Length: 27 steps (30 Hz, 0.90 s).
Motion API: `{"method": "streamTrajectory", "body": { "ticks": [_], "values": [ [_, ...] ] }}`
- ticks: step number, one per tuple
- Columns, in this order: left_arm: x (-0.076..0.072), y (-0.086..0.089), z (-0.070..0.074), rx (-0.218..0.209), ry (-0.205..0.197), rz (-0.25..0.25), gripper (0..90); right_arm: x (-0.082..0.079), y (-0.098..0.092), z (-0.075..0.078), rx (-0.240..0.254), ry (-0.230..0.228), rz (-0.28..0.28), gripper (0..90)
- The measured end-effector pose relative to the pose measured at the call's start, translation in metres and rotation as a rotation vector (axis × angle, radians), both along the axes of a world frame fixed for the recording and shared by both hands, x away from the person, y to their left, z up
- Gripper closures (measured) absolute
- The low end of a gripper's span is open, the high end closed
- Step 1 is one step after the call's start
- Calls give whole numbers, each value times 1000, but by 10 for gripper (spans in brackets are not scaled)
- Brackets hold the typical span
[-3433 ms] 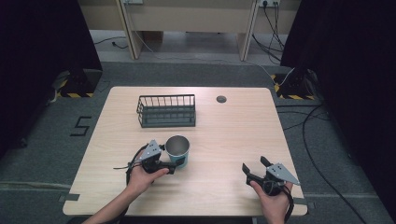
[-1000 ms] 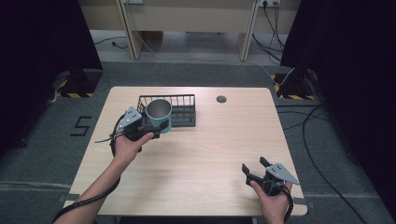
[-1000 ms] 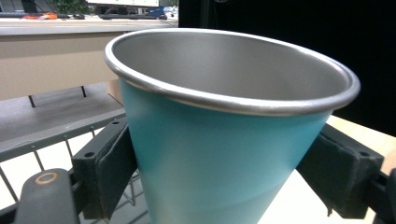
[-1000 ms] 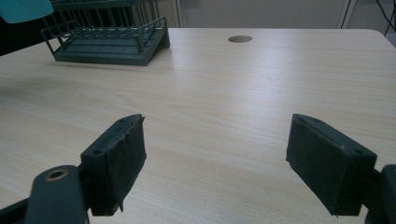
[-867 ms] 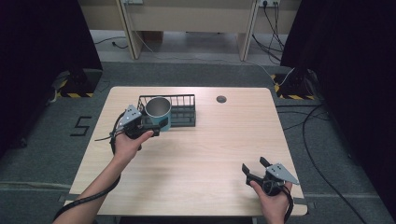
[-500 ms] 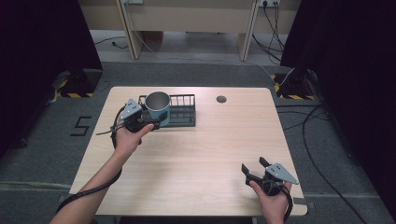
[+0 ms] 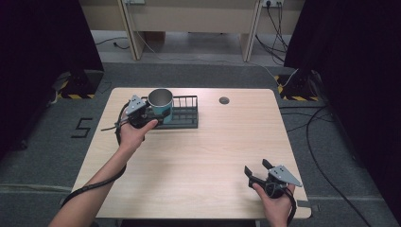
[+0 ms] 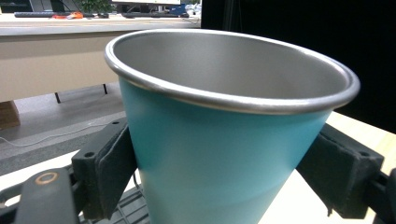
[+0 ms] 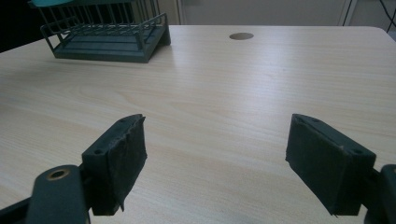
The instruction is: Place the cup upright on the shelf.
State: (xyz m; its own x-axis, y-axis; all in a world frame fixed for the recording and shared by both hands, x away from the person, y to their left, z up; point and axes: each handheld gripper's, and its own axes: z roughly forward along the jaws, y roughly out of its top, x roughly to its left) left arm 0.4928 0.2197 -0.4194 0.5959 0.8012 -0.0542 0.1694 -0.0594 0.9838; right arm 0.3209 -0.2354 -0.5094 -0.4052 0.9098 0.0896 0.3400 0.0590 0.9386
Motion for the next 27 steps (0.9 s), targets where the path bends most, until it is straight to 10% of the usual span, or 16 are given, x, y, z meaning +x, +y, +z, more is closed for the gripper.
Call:
{"method": "streamTrajectory", "body": {
  "ticks": [27],
  "values": [
    [36, -8, 10, -37, 3, 63, 158, 0, 0, -1, 4, 6, 2, 208]
  ]
}}
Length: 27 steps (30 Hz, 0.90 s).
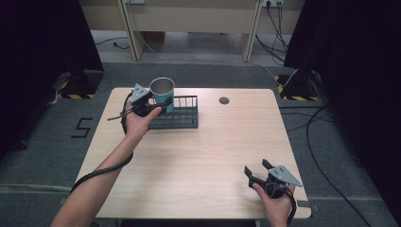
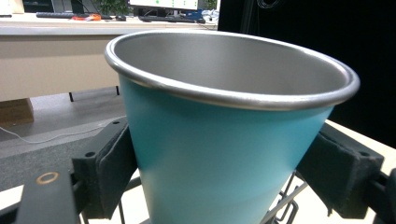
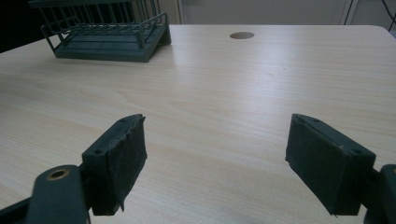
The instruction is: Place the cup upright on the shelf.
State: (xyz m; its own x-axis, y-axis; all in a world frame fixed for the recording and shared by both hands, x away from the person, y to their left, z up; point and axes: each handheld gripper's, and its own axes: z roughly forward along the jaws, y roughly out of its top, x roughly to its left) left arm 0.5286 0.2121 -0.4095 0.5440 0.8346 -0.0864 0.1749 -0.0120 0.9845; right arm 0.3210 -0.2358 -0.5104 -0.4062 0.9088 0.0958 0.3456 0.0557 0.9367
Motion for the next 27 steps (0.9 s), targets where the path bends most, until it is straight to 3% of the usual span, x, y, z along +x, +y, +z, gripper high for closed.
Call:
{"method": "streamTrajectory", "body": {
  "ticks": [13, 27],
  "values": [
    [9, -4, 6, 2, 1, 10, 158, 0, 0, 0, 1, 1, 2, 208],
    [23, -7, -14, 40, 60, 77, 158, 1, 0, -1, -3, 3, 4, 209]
  ]
}}
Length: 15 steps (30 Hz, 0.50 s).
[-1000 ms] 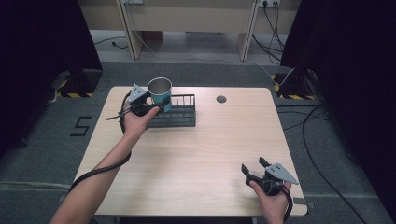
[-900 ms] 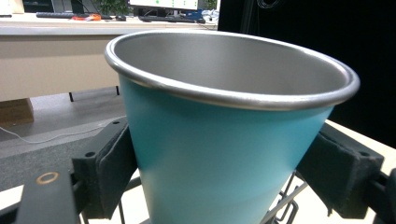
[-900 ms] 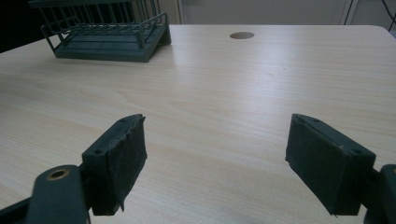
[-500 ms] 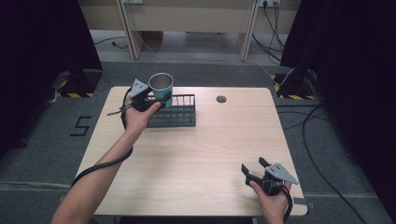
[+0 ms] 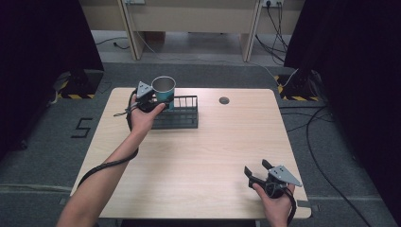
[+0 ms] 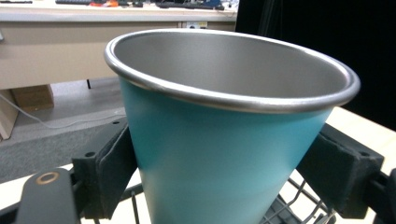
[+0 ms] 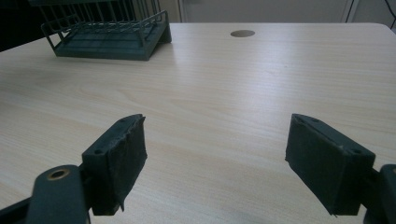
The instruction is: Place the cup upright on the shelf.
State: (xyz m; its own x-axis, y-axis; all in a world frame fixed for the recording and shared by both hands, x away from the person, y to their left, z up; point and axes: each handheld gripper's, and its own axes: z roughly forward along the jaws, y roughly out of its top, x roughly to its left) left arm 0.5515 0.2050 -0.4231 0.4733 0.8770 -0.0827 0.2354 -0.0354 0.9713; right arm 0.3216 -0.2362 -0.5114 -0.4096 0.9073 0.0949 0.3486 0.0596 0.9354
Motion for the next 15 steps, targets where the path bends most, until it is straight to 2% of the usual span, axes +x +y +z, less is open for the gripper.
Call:
{"method": "streamTrajectory", "body": {
  "ticks": [15],
  "values": [
    [5, -4, -19, 14, 69, 8, 157, 0, 1, 0, 3, 3, 2, 209]
  ]
}}
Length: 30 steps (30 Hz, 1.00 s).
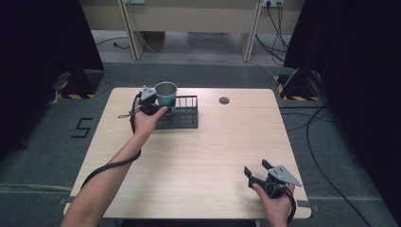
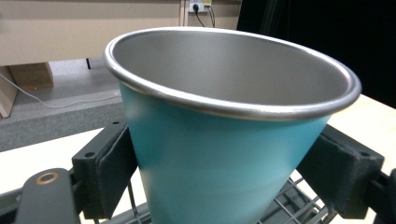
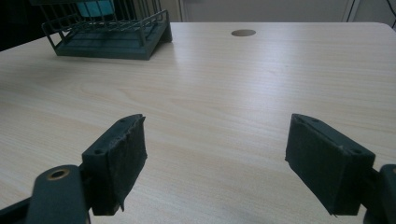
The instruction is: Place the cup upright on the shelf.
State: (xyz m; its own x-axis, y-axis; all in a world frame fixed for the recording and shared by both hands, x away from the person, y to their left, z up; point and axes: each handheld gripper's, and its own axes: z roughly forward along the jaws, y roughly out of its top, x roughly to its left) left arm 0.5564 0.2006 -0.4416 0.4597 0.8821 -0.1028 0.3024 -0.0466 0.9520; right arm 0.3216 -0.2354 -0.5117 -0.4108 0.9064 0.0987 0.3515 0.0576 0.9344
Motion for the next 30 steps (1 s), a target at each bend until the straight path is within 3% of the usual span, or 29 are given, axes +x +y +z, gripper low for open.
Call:
{"method": "streamTrajectory", "body": {
  "ticks": [19, 23, 30],
  "values": [
    [3, 4, -9, 6, 36, -2, 155, 0, -1, 0, -9, -4, 2, 209],
    [2, 3, -10, 44, 32, -17, 152, 0, -1, 0, -9, -5, 2, 209],
    [0, 4, -9, 57, 33, -17, 143, 0, -1, 0, -8, -3, 4, 208]
  ]
}}
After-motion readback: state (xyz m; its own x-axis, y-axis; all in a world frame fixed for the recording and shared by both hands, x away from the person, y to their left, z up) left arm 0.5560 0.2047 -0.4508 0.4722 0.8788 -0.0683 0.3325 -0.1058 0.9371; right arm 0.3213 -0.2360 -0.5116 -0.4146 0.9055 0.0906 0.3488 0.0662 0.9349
